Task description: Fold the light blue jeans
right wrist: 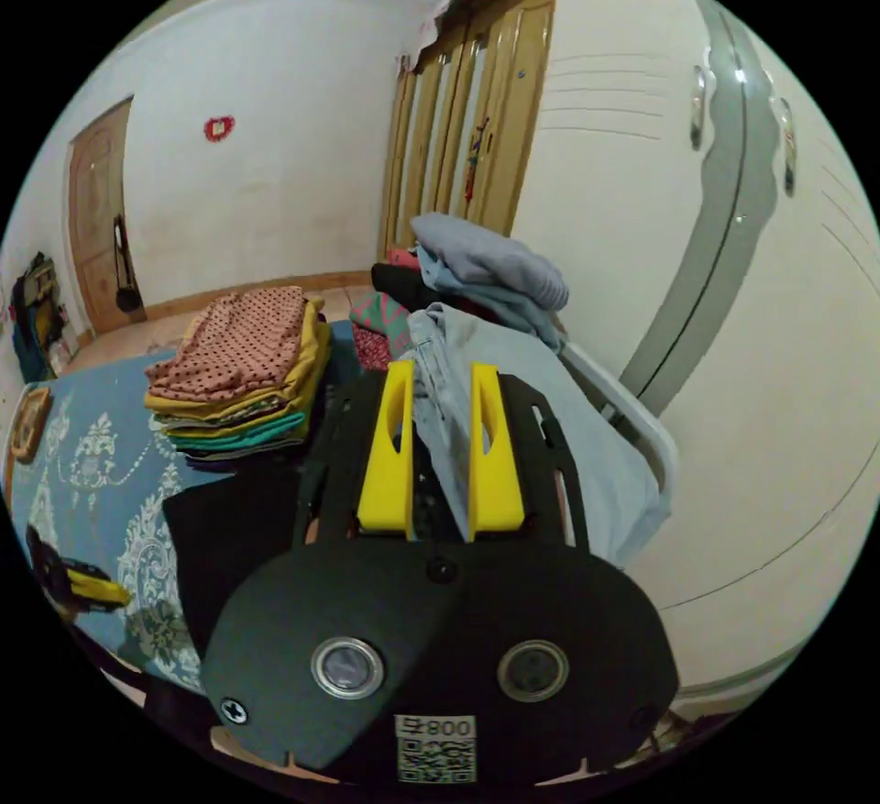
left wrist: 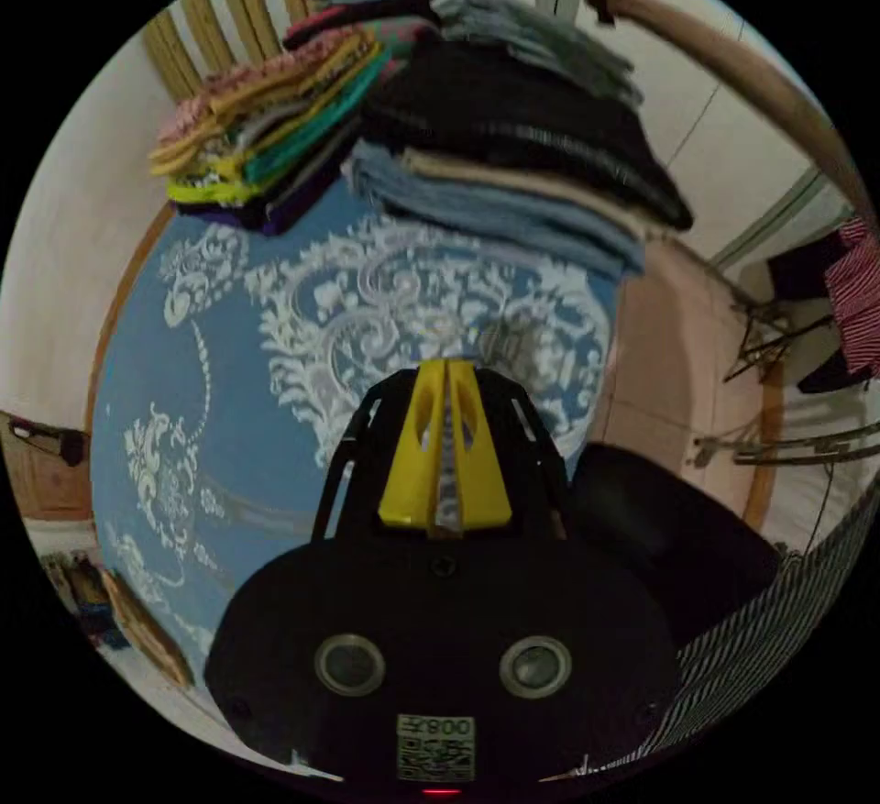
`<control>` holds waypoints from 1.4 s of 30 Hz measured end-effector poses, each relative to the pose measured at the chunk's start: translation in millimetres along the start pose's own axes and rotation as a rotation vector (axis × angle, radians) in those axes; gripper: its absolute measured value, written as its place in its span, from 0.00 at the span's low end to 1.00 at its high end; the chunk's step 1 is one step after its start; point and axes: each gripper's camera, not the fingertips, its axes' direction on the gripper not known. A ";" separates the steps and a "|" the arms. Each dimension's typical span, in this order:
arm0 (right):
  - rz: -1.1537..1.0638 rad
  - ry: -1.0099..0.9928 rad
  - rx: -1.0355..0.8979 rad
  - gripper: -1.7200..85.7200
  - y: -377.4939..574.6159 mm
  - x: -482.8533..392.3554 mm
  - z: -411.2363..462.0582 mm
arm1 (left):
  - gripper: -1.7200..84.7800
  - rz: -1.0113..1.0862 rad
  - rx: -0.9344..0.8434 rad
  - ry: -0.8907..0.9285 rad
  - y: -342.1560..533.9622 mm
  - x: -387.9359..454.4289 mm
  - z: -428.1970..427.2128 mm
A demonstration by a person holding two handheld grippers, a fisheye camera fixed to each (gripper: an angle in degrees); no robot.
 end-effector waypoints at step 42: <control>0.269 -1.076 0.457 0.05 -160.1 -198.2 -351.0 | 0.03 -0.312 0.760 0.253 395.2 -29.5 -444.9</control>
